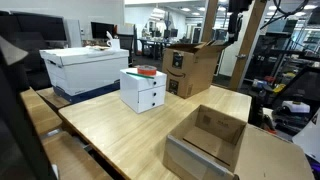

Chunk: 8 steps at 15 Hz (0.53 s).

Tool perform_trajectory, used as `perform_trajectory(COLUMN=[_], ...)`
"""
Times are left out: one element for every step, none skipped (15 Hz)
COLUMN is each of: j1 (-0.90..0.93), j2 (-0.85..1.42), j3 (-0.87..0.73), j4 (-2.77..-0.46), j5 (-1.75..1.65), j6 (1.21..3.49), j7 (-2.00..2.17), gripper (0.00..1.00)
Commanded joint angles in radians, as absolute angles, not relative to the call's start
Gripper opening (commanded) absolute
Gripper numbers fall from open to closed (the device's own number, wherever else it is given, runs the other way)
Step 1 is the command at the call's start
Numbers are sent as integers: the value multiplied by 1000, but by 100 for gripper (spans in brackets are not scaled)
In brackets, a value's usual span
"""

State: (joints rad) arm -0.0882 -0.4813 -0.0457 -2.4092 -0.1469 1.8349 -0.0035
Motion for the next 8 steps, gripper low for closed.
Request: perform_trajectory(j1=[-83, -83, -83, -83, -83, -83, -83, -83], j2=[-481, -481, -481, -481, -481, -481, -481, -481], j3=[-49, -49, -49, -49, -49, -49, -49, -49], j4=[-2408, -2408, -2408, -2408, -2408, -2408, -2408, -2408], j5=[-148, -148, -148, -148, -148, -148, -148, -148], j6=[1833, 1833, 1833, 1833, 1833, 1833, 1833, 1833], j7=[-2, -2, -2, -2, -2, -2, -2, -2], gripper=[100, 100, 100, 100, 100, 100, 100, 100])
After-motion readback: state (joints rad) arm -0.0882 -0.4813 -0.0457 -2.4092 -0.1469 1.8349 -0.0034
